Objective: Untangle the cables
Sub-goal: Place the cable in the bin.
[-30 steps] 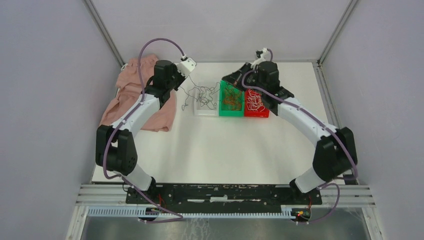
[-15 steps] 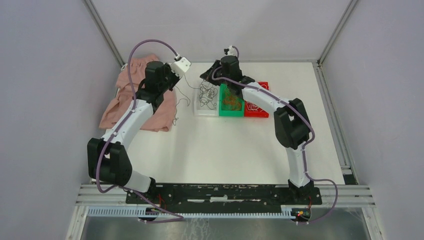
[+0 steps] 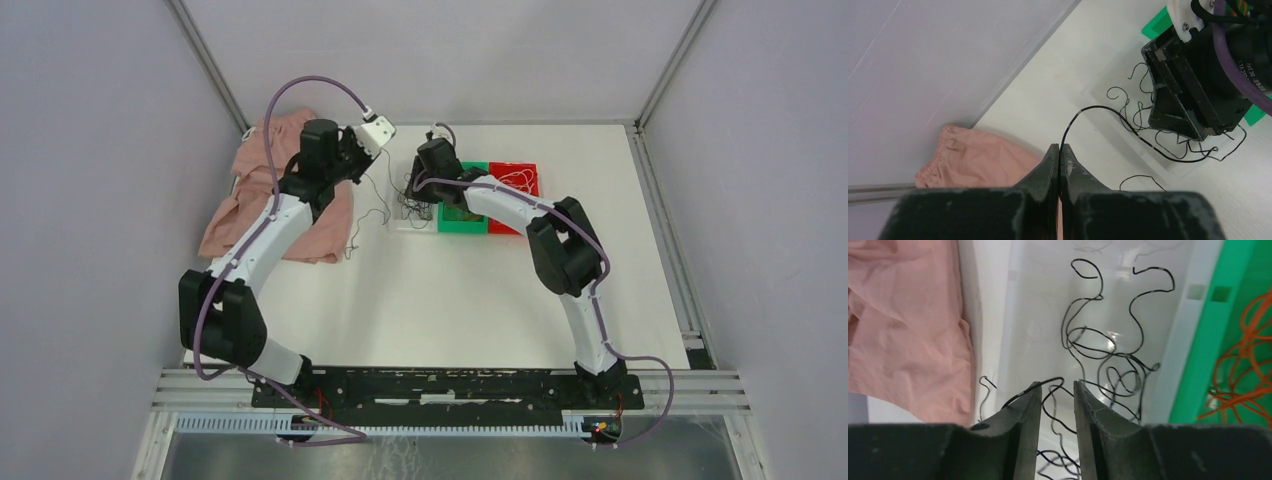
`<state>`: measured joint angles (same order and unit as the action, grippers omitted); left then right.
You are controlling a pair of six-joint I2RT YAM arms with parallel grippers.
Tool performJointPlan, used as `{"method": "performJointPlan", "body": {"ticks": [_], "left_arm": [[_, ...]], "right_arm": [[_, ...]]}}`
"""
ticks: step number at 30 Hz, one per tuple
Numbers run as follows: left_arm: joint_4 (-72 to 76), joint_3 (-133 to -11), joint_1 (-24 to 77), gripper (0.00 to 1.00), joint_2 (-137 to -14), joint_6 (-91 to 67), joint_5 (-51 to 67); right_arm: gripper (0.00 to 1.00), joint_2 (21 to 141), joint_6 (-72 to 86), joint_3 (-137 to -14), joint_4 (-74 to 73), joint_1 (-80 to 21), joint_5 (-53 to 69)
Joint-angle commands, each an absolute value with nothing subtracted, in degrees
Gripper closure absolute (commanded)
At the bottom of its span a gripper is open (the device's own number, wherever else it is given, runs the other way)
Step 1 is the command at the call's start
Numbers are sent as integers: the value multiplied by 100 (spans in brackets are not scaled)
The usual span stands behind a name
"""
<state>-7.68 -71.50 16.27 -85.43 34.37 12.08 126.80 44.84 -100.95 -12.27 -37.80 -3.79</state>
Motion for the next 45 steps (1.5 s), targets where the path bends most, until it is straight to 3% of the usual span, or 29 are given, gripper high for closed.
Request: {"method": "performJointPlan", "body": {"ticks": [1,10,13,21,28,31,35,38,44,45], "left_arm": [[-868,-7498,1803,97,-8823,3206,1183],[-957,-7863,2036,97,-9377,3498,784],[-1021,-8050,2158,97,-9611,3588,696],[-1020,-8902,2416,97,-10540,3562,407],[-949,-9478,2542,97,-11450,3545,206],[-953,-9531,2630,97,-11722,3520,211],[-1002,-9614,2715,97,-12058,3406,287],[-1141,-9794,2734,97,-12330,3252,344],[-1425,-10092,2738,97,-12667,3151,467],[-1512,-10170,2736,89,-12692,3127,512]], "right_arm": [[56,11785,3964,-9954,-1393,-3560,-373],[50,11006,3914,-9449,-1472,-3087,763],[44,10664,3936,-9182,-1406,-2969,951],[34,9209,4005,-7583,-629,-2589,842],[56,8187,3956,-6119,14,-2676,560],[59,7999,3941,-5691,254,-2835,343],[60,7927,3765,-5434,423,-3196,73],[51,8104,3535,-5354,901,-3547,39],[49,9228,2882,-6236,1393,-4091,638],[49,9428,2785,-6385,1433,-4160,678]]}}
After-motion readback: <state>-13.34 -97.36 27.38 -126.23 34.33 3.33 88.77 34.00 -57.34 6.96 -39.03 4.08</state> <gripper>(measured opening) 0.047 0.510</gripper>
